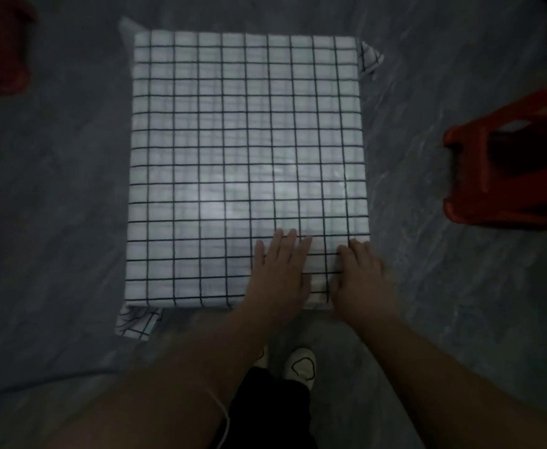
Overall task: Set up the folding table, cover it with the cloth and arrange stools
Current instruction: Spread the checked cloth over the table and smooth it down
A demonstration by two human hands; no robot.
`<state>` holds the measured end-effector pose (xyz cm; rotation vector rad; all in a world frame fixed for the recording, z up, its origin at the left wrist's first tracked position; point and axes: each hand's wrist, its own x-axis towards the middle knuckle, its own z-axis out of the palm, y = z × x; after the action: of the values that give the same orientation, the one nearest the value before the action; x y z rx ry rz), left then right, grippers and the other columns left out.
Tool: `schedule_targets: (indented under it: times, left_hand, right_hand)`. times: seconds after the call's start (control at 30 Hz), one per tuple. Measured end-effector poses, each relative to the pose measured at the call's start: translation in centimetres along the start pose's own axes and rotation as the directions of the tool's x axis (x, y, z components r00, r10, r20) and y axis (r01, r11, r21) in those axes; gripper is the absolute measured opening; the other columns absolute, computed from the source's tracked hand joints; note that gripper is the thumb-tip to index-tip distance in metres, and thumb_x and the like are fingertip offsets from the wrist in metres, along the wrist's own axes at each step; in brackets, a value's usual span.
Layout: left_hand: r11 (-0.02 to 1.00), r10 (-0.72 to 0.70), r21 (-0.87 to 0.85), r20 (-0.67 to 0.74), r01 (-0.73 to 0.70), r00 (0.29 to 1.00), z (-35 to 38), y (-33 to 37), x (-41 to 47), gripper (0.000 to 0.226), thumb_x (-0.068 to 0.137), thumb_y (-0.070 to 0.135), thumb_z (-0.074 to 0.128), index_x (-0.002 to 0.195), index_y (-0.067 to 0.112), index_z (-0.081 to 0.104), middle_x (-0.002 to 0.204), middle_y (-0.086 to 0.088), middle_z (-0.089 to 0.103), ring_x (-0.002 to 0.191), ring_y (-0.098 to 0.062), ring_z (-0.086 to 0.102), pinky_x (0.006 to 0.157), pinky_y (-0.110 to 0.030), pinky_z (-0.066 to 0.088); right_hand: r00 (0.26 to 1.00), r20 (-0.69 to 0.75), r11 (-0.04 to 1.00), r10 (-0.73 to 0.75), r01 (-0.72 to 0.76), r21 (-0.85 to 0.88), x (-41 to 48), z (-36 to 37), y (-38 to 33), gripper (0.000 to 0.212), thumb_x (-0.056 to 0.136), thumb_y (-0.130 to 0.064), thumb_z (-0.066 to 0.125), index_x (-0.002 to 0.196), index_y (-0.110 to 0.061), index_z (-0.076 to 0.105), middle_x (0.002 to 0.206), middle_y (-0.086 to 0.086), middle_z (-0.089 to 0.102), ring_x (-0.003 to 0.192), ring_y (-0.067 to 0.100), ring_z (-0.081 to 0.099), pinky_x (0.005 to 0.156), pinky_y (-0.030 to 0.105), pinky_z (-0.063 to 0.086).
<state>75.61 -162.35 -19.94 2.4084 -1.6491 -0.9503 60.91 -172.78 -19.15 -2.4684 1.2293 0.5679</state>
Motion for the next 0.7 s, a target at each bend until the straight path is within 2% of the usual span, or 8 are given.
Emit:
schedule_targets:
  times: [0.07, 0.17, 0.27, 0.37, 0.47, 0.6, 0.7]
  left_hand:
    - [0.998, -0.050, -0.037, -0.052, 0.048, 0.997, -1.5, -1.8, -1.5, 0.068, 0.100, 0.041, 0.036, 0.157, 0.025, 0.003, 0.167, -0.006, 0.001, 0.152, -0.026, -0.011, 0.122, -0.055, 0.000]
    - [0.988, -0.154, -0.016, -0.126, 0.153, 0.980, -2.8, -5.8, -3.2, 0.065, 0.100, 0.040, 0.037, 0.157, 0.024, 0.010, 0.166, -0.007, 0.008, 0.153, -0.028, -0.005, 0.122, -0.053, 0.007]
    - [0.985, -0.143, 0.068, -0.170, 0.156, 0.975, -2.3, -10.4, -4.2, 0.066, 0.097, 0.041, 0.043, 0.156, 0.022, 0.022, 0.164, -0.010, 0.019, 0.152, -0.036, 0.008, 0.120, -0.057, 0.013]
    - [0.978, -0.104, 0.169, -0.121, 0.124, 0.987, -0.5, -13.9, -5.5, 0.067, 0.094, 0.050, 0.038, 0.154, 0.022, 0.027, 0.163, -0.011, 0.022, 0.151, -0.036, 0.011, 0.116, -0.063, 0.017]
    - [0.969, -0.147, 0.178, -0.143, 0.172, 0.979, 0.7, -16.4, -6.9, 0.066, 0.097, 0.051, 0.031, 0.157, 0.025, 0.021, 0.165, -0.011, 0.015, 0.152, -0.033, 0.010, 0.117, -0.064, 0.013]
    - [0.968, -0.153, 0.167, -0.193, 0.186, 0.969, 1.1, -18.2, -8.6, 0.061, 0.099, 0.045, 0.037, 0.157, 0.027, 0.025, 0.164, -0.011, 0.019, 0.152, -0.031, 0.012, 0.119, -0.060, 0.012]
    - [0.957, -0.230, 0.125, -0.215, 0.261, 0.949, 0.9, -19.1, -9.5, 0.061, 0.099, 0.044, 0.037, 0.156, 0.029, 0.025, 0.164, -0.010, 0.020, 0.152, -0.030, 0.012, 0.118, -0.060, 0.014]
  right_hand:
    - [0.998, -0.050, 1.000, -0.022, 0.021, -0.019, 0.4, -1.6, -1.9, 0.062, 0.090, -0.034, 0.052, 0.148, -0.017, 0.037, 0.159, 0.009, 0.031, 0.149, 0.028, 0.023, 0.119, 0.052, 0.025]
    - [0.962, -0.114, 0.968, -0.249, 0.245, -0.046, 1.3, -2.4, -5.9, 0.062, 0.091, -0.031, 0.047, 0.151, -0.020, 0.033, 0.159, 0.009, 0.032, 0.148, 0.028, 0.025, 0.120, 0.054, 0.021]
    - [0.865, -0.054, 0.863, -0.499, 0.491, -0.117, 2.5, -0.9, -9.8, 0.062, 0.093, -0.036, 0.041, 0.152, -0.024, 0.031, 0.160, 0.008, 0.030, 0.148, 0.031, 0.025, 0.119, 0.057, 0.020]
    - [0.823, 0.025, 0.808, -0.567, 0.562, -0.180, 3.2, 1.6, -11.9, 0.062, 0.097, -0.040, 0.036, 0.156, -0.023, 0.025, 0.165, 0.008, 0.020, 0.151, 0.034, 0.016, 0.119, 0.060, 0.015]
    - [0.851, 0.011, 0.831, -0.525, 0.516, -0.209, 3.7, 2.8, -11.3, 0.062, 0.099, -0.039, 0.038, 0.156, -0.020, 0.028, 0.165, 0.010, 0.021, 0.152, 0.034, 0.016, 0.118, 0.061, 0.015]
    - [0.945, -0.045, 0.935, -0.325, 0.313, -0.169, 3.0, 2.6, -6.7, 0.062, 0.097, -0.038, 0.038, 0.156, -0.022, 0.027, 0.163, 0.010, 0.024, 0.151, 0.032, 0.017, 0.119, 0.060, 0.016]
    - [0.975, -0.080, 0.973, -0.209, 0.199, -0.120, 2.2, 1.8, -2.1, 0.062, 0.095, -0.037, 0.038, 0.155, -0.020, 0.031, 0.161, 0.011, 0.027, 0.150, 0.032, 0.021, 0.118, 0.058, 0.021]
